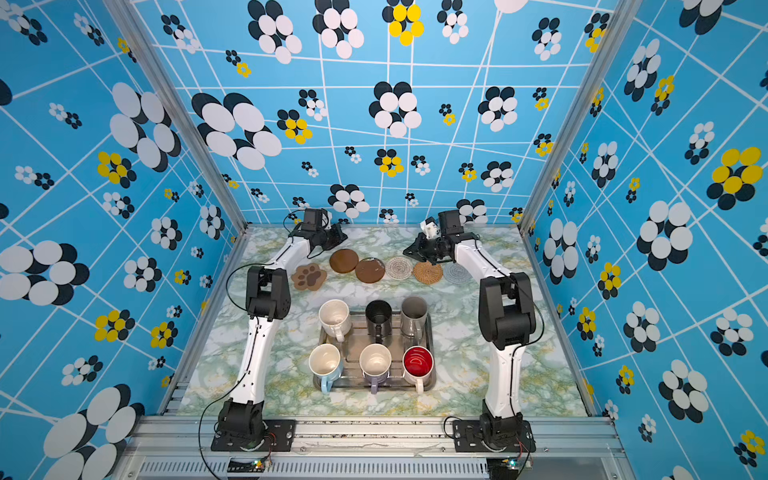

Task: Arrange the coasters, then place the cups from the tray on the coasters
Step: 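Move the left gripper down beside the paw-shaped cork coaster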

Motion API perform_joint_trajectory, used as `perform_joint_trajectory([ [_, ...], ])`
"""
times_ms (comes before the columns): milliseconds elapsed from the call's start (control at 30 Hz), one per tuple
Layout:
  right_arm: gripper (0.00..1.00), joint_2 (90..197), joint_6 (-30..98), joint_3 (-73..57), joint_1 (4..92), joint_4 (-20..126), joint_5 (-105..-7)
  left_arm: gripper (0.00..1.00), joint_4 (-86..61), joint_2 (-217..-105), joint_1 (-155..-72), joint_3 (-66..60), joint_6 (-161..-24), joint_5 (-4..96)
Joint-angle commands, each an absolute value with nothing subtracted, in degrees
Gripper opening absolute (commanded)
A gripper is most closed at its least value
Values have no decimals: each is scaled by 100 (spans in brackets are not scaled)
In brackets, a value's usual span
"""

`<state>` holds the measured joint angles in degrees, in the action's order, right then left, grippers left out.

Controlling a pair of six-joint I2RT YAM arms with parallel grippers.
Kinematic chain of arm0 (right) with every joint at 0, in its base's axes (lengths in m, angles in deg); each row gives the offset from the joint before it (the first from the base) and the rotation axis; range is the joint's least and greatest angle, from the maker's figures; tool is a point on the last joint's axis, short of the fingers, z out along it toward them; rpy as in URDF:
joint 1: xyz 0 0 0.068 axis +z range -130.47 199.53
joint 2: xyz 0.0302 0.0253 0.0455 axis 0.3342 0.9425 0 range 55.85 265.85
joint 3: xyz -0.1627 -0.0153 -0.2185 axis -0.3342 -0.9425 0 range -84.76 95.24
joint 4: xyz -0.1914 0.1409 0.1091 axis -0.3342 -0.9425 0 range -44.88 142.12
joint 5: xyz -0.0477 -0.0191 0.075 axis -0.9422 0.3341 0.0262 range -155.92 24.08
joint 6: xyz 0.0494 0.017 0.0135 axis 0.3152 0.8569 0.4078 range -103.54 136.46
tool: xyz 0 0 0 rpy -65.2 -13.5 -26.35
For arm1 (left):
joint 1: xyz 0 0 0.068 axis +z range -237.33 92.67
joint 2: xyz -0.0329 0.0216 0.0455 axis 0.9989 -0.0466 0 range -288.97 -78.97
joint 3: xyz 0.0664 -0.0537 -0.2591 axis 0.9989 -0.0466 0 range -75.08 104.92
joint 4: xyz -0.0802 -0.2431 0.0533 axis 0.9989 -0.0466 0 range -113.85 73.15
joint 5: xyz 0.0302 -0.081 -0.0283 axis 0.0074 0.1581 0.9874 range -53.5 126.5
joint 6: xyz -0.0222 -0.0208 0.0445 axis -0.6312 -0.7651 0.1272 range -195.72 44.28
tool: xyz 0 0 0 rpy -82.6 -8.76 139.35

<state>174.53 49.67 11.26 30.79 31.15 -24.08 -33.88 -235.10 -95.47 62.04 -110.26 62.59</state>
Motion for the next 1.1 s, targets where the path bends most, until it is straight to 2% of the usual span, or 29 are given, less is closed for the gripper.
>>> perform_joint_trajectory([
  [0, 0, 17353, 4880, 1096, 3077, 2993, -2470, 0, -3643, -23632, -9548, 6388, -10947, 6409],
  [333, 0, 17336, 4946, 994, 3078, 3128, -2435, 2, -4301, -23611, -9514, 6403, -10544, 6696],
  [1067, 0, 17240, 5144, 743, 3078, 3532, -2312, 0, -5470, -23507, -9500, 6240, -9945, 6661],
])
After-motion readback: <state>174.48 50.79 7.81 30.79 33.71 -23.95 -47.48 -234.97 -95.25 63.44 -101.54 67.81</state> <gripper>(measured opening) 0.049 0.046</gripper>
